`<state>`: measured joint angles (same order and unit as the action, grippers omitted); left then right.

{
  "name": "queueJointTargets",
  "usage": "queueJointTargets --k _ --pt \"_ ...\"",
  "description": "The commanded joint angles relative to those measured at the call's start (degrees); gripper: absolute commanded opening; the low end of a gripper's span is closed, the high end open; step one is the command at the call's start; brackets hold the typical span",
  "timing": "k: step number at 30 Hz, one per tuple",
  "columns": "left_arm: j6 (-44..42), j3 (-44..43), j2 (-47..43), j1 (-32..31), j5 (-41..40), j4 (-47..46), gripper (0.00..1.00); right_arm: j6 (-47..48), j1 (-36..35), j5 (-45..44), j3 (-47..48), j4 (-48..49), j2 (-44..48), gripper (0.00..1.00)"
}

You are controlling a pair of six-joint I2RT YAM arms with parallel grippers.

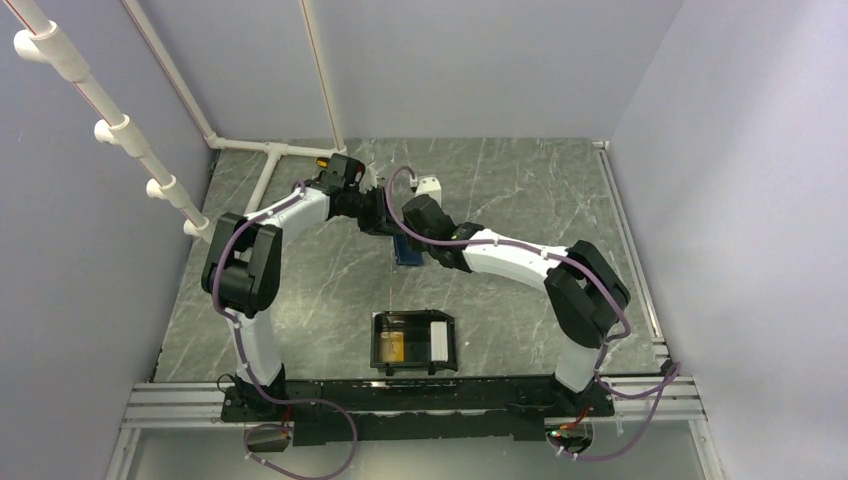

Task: Put the credit cards into the card holder
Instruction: Open the card holder at the center of the board.

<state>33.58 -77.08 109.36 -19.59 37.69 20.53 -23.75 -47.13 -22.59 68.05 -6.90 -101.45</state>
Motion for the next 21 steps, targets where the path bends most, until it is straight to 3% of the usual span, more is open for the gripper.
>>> queueJointTargets --k 1,21 --pt "-0.7 -1.3 -1.1 -0.2 1.8 0.0 0.00 -2.4 -1.2 1.2 3.5 1.3 -1.3 0.43" --pt "-1.6 -1.8 -2.2 -0.2 0.1 1.3 0.00 -5.1 -3.6 -8.6 7.0 -6.5 -7.6 0.33"
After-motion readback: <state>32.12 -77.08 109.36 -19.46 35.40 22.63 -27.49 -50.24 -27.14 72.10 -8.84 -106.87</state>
